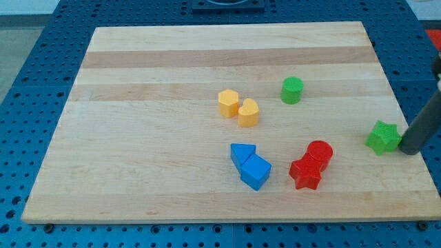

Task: Slide the green star closer to green circle

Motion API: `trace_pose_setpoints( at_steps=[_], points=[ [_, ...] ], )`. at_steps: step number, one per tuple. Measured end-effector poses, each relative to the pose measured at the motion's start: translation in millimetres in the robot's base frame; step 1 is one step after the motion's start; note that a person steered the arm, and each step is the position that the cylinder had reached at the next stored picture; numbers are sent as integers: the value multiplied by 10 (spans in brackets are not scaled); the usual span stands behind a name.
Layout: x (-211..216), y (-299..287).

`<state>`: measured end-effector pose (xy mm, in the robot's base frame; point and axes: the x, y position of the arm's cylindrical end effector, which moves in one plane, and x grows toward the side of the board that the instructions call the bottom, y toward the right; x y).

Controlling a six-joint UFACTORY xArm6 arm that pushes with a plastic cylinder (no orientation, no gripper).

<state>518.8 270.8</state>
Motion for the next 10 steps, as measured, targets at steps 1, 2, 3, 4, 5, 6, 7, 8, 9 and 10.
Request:
trace_pose_setpoints(
  at_steps=[1,2,3,4,5,6,7,8,9,10],
  points=[
    [0,-258],
    [-164,-424],
    [-416,-623],
    [-631,-799],
    [-803,-971],
    [-846,-841],
    [-649,-339],
    [-378,-477],
    [-348,-688],
    [-348,-991]
  ],
)
